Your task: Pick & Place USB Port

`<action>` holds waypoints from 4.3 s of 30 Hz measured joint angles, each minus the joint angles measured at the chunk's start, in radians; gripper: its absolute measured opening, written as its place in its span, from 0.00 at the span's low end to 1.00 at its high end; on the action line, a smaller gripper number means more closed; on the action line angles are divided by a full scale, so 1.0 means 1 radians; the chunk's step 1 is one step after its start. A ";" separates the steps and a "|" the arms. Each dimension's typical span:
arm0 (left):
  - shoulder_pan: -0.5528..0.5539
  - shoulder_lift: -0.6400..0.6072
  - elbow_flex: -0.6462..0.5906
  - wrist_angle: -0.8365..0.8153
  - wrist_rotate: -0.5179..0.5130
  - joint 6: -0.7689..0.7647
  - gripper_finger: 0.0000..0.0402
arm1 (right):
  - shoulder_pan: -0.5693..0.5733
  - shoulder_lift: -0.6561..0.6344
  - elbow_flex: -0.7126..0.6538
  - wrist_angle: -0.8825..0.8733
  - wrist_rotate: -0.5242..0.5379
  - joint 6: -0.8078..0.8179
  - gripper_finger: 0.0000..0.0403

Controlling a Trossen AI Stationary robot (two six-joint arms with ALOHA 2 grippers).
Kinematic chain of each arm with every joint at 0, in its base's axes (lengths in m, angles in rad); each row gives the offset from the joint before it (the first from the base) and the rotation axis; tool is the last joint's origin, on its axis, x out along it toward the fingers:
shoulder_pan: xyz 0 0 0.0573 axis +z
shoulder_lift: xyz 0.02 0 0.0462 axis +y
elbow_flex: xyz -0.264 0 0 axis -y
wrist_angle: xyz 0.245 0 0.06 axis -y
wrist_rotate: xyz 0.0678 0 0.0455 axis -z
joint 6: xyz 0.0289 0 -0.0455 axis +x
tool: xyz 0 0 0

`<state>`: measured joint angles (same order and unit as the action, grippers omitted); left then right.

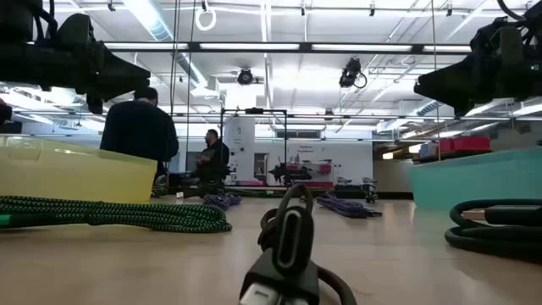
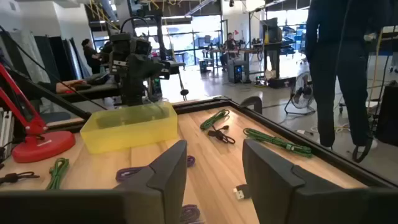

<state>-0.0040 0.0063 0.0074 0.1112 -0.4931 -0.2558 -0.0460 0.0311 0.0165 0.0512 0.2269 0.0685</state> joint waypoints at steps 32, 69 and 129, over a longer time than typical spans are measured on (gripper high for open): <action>0.000 0.000 0.000 0.000 0.000 0.000 0.26 | 0.000 0.000 0.000 0.000 0.000 0.000 0.40; 0.059 0.006 0.080 0.038 -0.215 0.056 0.26 | 0.000 0.000 -0.001 0.173 0.132 -0.023 0.40; 0.851 1.506 0.667 -0.470 0.267 -0.586 0.60 | 0.000 0.002 -0.001 0.226 -0.036 0.045 0.40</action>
<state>0.8471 1.5127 0.6743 -0.3592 -0.2259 -0.8415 -0.0460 0.0326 0.0158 0.2773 0.1905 0.1139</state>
